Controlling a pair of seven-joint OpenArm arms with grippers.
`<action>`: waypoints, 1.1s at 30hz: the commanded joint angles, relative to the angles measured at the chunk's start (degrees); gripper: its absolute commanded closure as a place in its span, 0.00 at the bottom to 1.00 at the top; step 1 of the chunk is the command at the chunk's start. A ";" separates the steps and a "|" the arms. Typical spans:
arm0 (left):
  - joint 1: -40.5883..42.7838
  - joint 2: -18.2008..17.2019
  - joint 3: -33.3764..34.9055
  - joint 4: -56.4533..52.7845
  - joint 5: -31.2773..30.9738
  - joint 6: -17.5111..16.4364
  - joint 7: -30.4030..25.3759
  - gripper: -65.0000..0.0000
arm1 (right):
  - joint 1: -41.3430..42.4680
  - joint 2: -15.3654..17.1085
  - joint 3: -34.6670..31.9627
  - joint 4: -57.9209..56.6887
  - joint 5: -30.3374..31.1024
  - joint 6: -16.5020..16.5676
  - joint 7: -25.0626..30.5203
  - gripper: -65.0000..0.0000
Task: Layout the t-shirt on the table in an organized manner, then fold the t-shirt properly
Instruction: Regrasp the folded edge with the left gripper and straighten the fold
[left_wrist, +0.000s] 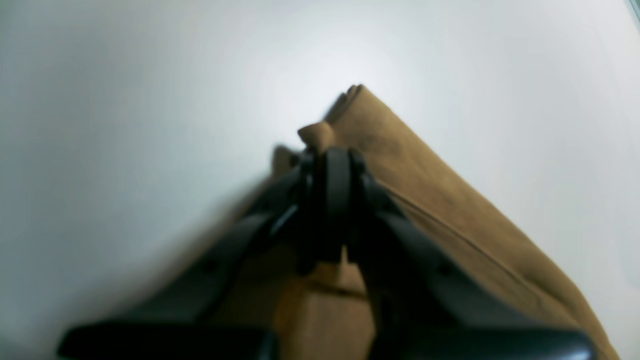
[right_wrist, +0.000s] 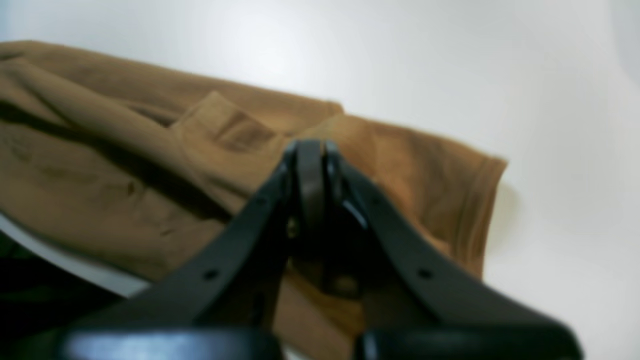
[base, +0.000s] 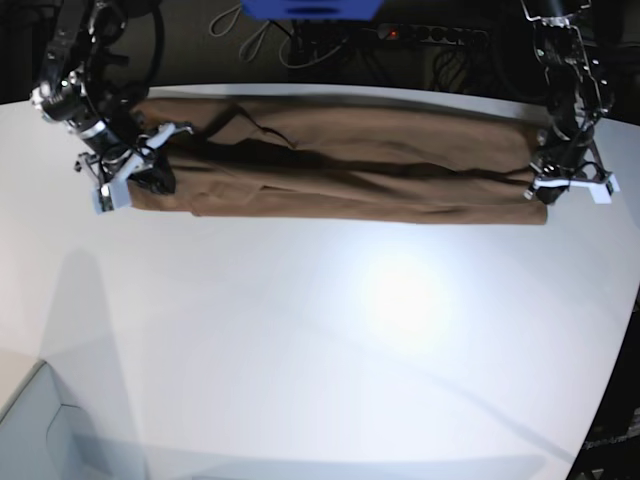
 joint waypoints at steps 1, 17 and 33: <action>0.57 -0.32 0.00 -0.13 1.41 1.52 2.52 1.00 | 0.08 0.14 0.81 1.14 0.96 0.23 1.70 1.00; -0.14 -0.85 -0.44 3.74 1.94 1.52 11.22 1.00 | 3.07 -0.04 1.07 -11.87 0.87 0.40 8.99 1.00; 4.17 -0.94 -0.53 15.17 1.76 -4.20 11.84 0.73 | 3.33 0.14 0.99 -17.58 0.78 0.40 12.33 1.00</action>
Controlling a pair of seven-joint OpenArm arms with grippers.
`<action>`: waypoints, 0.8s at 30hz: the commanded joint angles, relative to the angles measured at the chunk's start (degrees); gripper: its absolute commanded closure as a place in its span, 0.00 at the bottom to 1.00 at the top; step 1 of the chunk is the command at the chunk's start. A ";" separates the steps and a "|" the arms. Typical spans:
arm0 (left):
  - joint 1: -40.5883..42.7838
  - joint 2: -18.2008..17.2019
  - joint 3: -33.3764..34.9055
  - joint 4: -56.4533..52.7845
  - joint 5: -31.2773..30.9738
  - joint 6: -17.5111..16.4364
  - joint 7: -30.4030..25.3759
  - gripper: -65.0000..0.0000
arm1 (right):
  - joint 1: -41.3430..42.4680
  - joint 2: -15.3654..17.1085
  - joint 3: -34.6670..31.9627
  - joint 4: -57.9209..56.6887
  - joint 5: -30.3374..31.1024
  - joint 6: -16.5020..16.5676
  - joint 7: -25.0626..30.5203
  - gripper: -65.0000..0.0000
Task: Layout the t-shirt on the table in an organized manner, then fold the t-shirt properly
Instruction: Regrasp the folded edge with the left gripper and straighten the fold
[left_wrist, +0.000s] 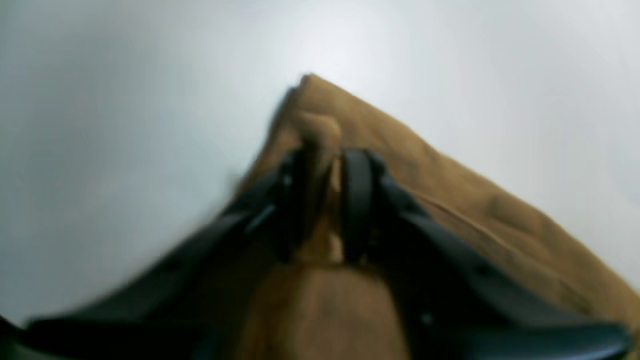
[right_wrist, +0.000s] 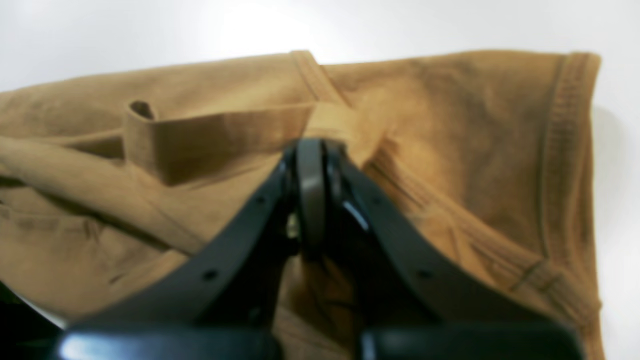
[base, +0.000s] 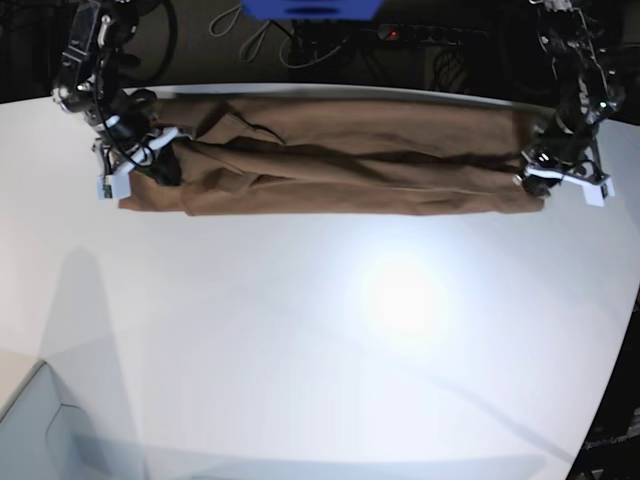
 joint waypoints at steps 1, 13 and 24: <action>0.28 -0.78 -0.22 1.77 -0.97 -2.77 -0.91 0.67 | 0.25 0.58 0.05 0.93 0.81 0.40 1.10 1.00; 1.69 -0.08 -8.75 3.26 -0.53 -10.77 4.46 0.35 | 0.25 0.58 0.05 0.93 0.81 0.40 1.10 1.00; 0.02 -0.17 -8.31 -3.94 -0.45 -10.59 4.89 0.35 | 0.25 0.58 0.05 0.93 0.81 0.40 0.75 1.00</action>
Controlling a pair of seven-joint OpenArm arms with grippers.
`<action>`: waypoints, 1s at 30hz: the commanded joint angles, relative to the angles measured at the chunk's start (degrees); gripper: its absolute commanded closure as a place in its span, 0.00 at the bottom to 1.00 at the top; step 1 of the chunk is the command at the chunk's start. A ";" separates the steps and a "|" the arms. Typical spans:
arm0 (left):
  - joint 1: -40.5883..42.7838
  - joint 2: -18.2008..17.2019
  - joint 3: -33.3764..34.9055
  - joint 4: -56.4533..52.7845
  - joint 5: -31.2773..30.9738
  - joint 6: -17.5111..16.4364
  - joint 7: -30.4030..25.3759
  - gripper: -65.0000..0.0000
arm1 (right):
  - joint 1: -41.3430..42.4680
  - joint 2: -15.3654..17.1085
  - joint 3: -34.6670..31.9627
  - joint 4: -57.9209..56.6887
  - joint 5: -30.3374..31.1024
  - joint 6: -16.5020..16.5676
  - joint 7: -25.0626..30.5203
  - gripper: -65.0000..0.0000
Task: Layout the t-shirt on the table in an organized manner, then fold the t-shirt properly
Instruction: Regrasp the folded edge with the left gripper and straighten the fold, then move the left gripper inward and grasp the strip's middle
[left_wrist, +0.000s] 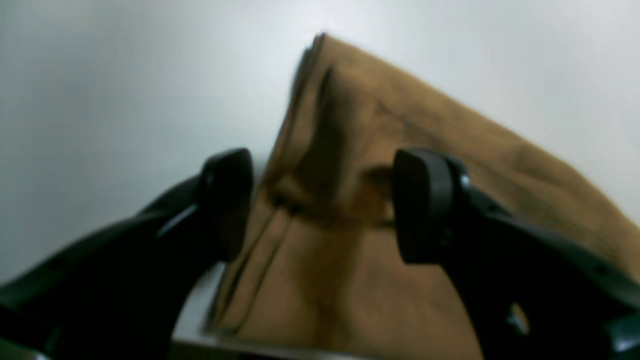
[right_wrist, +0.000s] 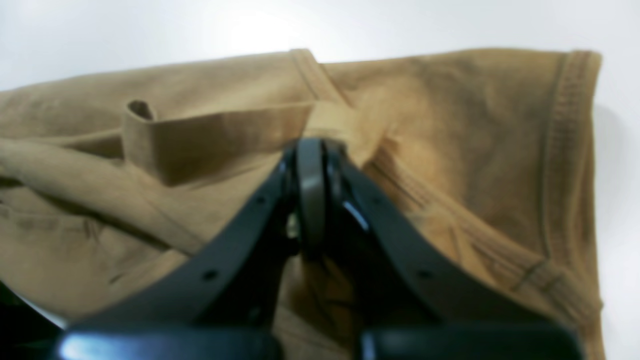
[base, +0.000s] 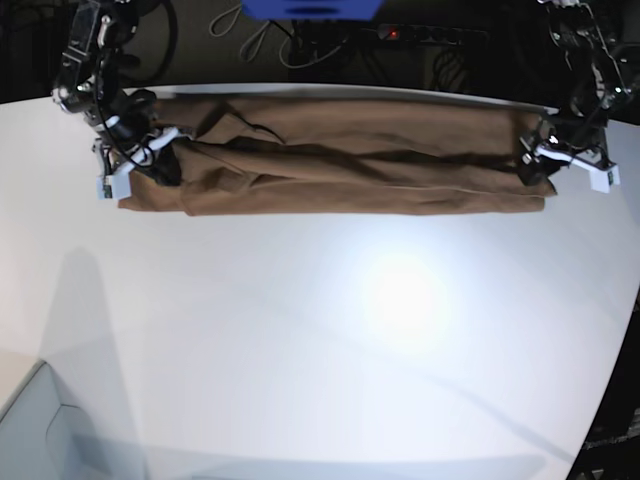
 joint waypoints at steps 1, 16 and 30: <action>0.00 -0.96 -0.31 0.38 -0.69 -0.17 -0.74 0.35 | 0.14 0.56 0.05 0.93 0.83 0.40 0.94 1.00; -0.79 -1.13 4.53 -6.39 0.98 -0.52 -1.27 0.43 | 0.23 0.56 0.05 0.93 0.83 0.40 0.77 1.00; -2.64 -1.48 4.09 -4.72 2.57 -0.52 -0.83 1.00 | 0.23 0.56 0.05 1.11 0.83 0.40 0.77 1.00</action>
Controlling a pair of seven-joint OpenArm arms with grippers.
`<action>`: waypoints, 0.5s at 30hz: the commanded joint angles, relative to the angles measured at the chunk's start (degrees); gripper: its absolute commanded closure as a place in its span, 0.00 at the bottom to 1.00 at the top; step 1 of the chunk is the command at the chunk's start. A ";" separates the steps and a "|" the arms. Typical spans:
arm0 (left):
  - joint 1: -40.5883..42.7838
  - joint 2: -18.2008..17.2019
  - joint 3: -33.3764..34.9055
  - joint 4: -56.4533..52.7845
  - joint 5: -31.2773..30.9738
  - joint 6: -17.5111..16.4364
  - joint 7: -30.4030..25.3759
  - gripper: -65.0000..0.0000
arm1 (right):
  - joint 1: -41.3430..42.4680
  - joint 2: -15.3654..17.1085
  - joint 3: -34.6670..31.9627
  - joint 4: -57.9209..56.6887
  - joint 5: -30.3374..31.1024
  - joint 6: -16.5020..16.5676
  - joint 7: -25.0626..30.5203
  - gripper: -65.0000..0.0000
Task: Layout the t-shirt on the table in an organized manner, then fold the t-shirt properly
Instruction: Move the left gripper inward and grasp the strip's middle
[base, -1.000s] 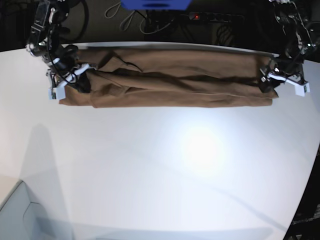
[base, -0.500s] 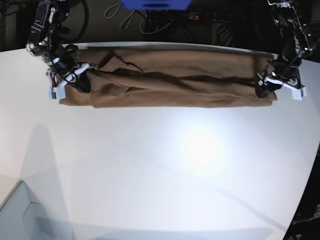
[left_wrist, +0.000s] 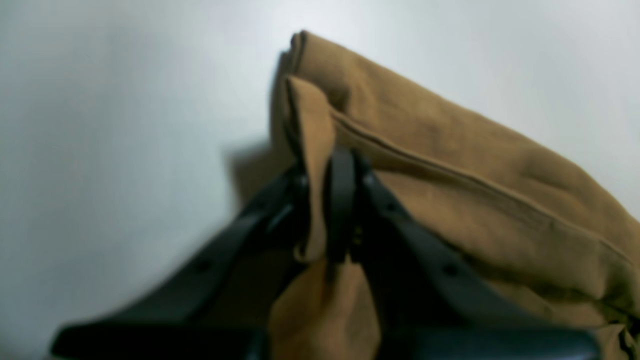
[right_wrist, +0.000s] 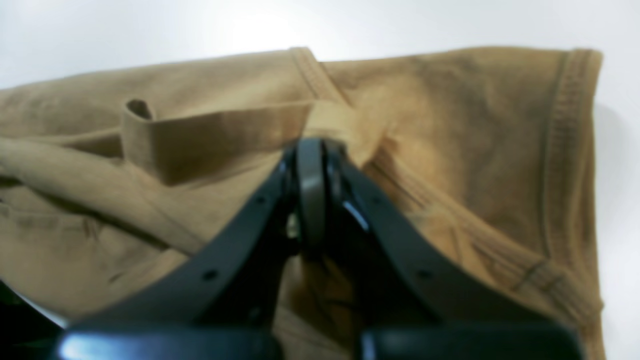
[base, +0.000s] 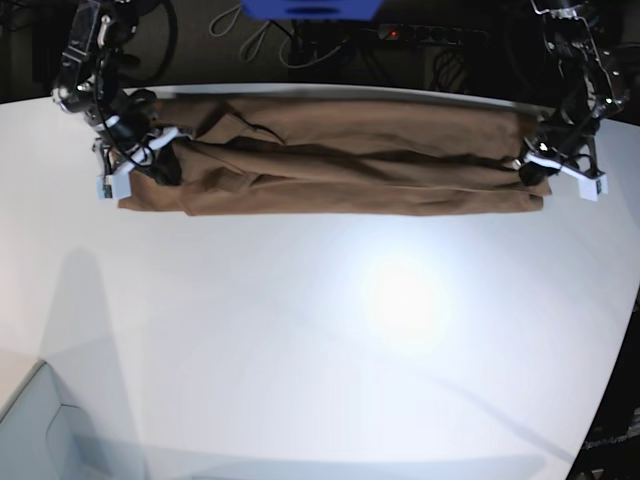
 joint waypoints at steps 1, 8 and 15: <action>-0.17 -0.56 -0.24 1.54 1.54 0.62 2.16 1.00 | 0.25 0.56 0.05 1.11 0.83 0.40 0.86 1.00; -2.19 -0.65 -4.64 7.96 1.54 1.06 2.25 1.00 | 0.25 0.47 -2.94 1.19 0.83 0.40 1.21 1.00; -2.28 -1.71 -5.25 16.75 1.01 1.15 5.94 1.00 | 1.13 0.12 -8.30 1.37 0.83 0.40 1.30 1.00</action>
